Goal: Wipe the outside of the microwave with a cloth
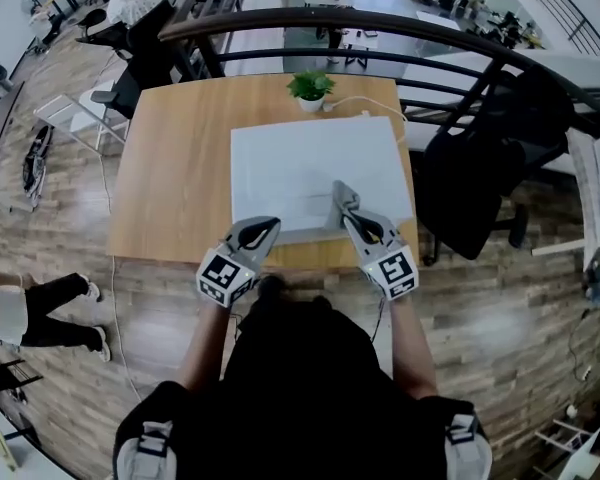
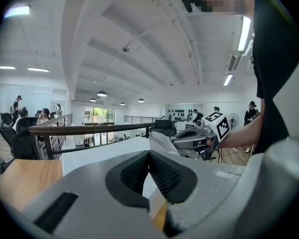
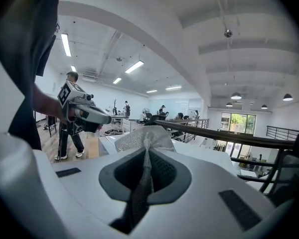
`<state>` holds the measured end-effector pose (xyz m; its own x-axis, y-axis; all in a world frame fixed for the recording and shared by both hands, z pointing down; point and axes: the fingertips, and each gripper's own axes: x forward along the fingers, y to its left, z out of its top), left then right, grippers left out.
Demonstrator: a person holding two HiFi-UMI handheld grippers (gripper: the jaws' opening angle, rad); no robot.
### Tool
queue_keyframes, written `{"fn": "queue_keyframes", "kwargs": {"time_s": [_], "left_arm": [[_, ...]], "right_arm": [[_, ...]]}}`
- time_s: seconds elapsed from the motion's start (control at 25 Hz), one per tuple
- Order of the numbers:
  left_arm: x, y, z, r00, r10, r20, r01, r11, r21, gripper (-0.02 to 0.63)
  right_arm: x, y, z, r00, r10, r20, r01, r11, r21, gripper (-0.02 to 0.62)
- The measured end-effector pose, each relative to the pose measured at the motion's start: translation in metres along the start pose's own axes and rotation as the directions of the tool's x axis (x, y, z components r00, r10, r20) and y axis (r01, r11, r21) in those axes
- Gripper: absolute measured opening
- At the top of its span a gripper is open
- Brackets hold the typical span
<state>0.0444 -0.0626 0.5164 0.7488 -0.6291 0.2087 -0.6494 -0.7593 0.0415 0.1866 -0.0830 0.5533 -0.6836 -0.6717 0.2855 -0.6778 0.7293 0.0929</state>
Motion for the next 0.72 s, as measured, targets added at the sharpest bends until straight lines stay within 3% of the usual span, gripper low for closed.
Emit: {"fn": "queue_keyframes", "kwargs": {"time_s": [0.72], "left_arm": [[-0.026, -0.028, -0.013, 0.991, 0.136, -0.01, -0.136, 0.99, -0.048, 0.003]], "right_arm": [[-0.015, 0.015, -0.009, 0.996, 0.085, -0.014, -0.085, 0.996, -0.041, 0.011]]}}
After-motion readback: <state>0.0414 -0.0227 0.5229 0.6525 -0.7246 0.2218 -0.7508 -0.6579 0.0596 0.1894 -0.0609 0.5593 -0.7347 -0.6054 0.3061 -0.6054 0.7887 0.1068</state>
